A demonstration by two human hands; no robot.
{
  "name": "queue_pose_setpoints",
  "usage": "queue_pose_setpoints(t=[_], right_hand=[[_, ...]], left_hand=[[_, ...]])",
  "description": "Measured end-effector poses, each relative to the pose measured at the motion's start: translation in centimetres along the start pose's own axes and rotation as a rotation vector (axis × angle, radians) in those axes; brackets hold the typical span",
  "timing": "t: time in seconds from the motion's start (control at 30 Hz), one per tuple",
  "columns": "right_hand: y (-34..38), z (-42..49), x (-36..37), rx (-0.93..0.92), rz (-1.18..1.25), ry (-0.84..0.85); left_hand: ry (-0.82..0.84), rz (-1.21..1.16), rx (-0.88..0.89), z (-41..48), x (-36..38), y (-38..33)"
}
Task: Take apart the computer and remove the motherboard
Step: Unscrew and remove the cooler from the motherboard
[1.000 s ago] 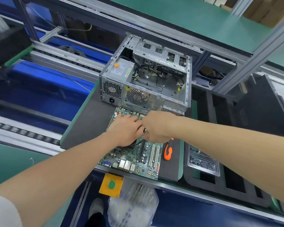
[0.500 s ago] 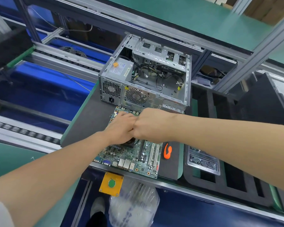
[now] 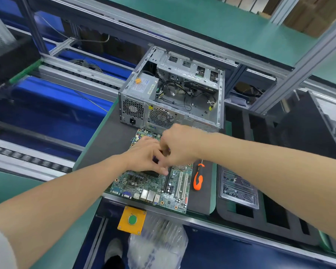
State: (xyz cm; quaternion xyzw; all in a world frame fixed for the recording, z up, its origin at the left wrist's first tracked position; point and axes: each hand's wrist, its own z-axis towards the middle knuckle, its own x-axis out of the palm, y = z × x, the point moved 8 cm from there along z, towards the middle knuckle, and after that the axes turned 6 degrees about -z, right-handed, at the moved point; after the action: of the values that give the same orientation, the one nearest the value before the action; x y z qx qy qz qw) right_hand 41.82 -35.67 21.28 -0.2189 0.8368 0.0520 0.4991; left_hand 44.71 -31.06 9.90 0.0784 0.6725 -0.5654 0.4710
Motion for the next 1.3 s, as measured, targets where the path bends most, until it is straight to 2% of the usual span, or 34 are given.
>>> queue_pose_setpoints(t=[0.1, 0.17, 0.27, 0.37, 0.5, 0.6, 0.77, 0.9, 1.0, 1.1, 1.13, 1.2, 1.27, 1.3], right_hand=[[-2.3, 0.0, 2.2, 0.292, 0.230, 0.373], [-2.2, -0.3, 3.1, 0.311, 0.242, 0.506], [-1.6, 0.1, 2.5, 0.210, 0.090, 0.399], [-0.7, 0.6, 1.5, 0.108, -0.149, 0.215], [0.6, 1.1, 1.6, 0.016, -0.179, 0.057], [1.4, 0.6, 1.5, -0.138, -0.252, -0.047], [1.2, -0.7, 2.3, -0.418, -0.424, -0.112], [1.8, -1.2, 2.4, -0.476, -0.528, -0.143], [1.8, -1.1, 2.1, -0.394, -0.439, -0.104], [0.3, -0.7, 1.1, -0.122, -0.104, -0.053], [-0.7, -0.4, 1.3, 0.019, 0.036, 0.008], [-2.1, -0.4, 3.1, 0.261, 0.245, 0.239], [-2.4, -0.4, 4.3, 0.339, 0.322, 0.405], [-2.4, -0.2, 4.3, 0.337, 0.337, 0.416]], left_hand=[[0.002, 0.030, 0.016, 0.1, 0.2, 0.2], [0.009, 0.042, 0.032, 0.1, 0.4, 0.2], [0.026, 0.064, 0.046, 0.1, 0.2, 0.2], [0.041, -0.031, -0.037, 0.5, 0.4, 1.1], [0.010, 0.098, -0.042, 0.5, 0.5, 1.1], [0.019, 0.095, -0.037, 0.4, 0.7, 1.3], [0.073, 0.019, -0.021, 0.3, 0.2, 0.3], [0.085, -0.017, 0.011, 0.3, 0.2, 0.1], [0.088, 0.010, -0.029, 0.3, 0.3, 0.3], [0.078, 0.026, 0.012, 0.3, 0.3, 0.2], [0.067, 0.025, 0.018, 0.3, 0.2, 0.1], [0.073, 0.013, -0.008, 0.2, 0.2, 0.2], [0.086, 0.028, -0.006, 0.2, 0.4, 0.1], [0.086, 0.039, 0.001, 0.2, 0.4, 0.0]])
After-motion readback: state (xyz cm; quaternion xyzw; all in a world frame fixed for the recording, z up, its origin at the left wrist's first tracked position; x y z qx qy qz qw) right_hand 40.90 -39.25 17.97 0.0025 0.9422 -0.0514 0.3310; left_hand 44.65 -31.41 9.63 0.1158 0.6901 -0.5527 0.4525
